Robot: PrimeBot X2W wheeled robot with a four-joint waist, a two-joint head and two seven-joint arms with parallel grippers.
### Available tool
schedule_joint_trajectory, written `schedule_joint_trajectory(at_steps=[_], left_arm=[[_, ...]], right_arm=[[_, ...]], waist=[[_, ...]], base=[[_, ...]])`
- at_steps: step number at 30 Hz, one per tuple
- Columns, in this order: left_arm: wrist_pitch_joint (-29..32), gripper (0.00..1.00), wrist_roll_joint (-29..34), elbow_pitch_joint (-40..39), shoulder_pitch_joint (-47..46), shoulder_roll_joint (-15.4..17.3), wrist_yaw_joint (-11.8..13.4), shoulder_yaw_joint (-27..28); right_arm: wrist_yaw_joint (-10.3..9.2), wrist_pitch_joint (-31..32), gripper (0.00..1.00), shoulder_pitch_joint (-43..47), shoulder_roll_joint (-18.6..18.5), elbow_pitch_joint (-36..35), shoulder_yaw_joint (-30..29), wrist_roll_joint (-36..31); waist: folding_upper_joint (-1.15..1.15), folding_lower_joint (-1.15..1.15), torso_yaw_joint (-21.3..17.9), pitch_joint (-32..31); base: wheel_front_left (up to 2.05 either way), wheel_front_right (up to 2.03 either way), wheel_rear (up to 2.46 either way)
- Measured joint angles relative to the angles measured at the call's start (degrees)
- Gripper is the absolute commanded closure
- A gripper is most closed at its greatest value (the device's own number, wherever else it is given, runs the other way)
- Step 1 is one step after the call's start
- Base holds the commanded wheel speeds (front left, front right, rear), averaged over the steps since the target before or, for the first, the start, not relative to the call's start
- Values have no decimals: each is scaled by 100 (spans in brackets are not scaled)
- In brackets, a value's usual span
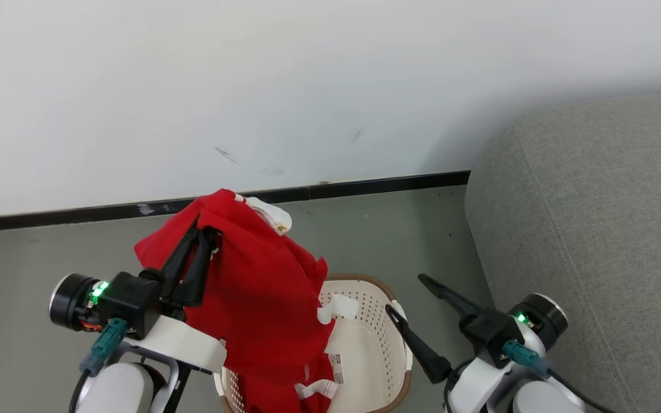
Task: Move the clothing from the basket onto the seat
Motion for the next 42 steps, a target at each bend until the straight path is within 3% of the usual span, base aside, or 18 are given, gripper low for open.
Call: schedule_joint_trajectory(at_steps=[5, 13, 23, 30, 31, 32, 33, 34, 37, 42], left_arm=[[168, 100, 20, -163, -3, -96, -100, -247], [449, 100, 87, -338, -5, -190, -152, -512], [702, 100, 94, -559, -5, -298, -176, -735], [803, 100, 94, -635, -5, -324, -193, -850], [832, 100, 93, -646, -5, -330, -193, -865], [843, 100, 93, -654, -5, -335, -193, -879], [843, 100, 93, -661, -5, -339, -193, -888], [844, 100, 92, -668, -5, -341, -193, -892], [879, 100, 76, -673, -4, -352, -192, -899], [892, 100, -35, -662, 23, -397, -136, -865]], right_arm=[[0, 1, 0, -143, -230, 292, 711, 102], [0, 1, 0, -481, -235, 545, 1918, 631], [0, 0, 0, -1126, -212, 988, 2248, 784], [0, 1, 0, -1339, 3, 1467, 2654, 1110], [0, 1, 4, -1371, 38, 1522, 2704, 1141], [0, 0, 35, -1416, 78, 1570, 2736, 1154], [0, 0, 53, -1455, 118, 1584, 2740, 1183], [0, 1, 62, -1498, 148, 1590, 2740, 1223], [0, 1, 99, -1597, 171, 1610, 2750, 1292], [0, 1, 100, -1631, 154, 1575, 2580, 1507]], waist=[[0, 0, 51, -190], [0, 0, 179, -393], [0, 0, 376, -516], [0, 0, 529, -548], [0, 0, 549, -551], [0, 0, 569, -553], [0, 0, 588, -555], [0, 0, 604, -557], [0, 0, 647, -557], [0, 0, 638, -542]], base=[[0, 0, 0], [0, 0, 0], [0, 0, 0], [0, 0, 0], [0, 0, 0], [0, 0, 0], [0, 0, 0], [0, 0, 0], [0, 0, 0], [0, 0, 0]])
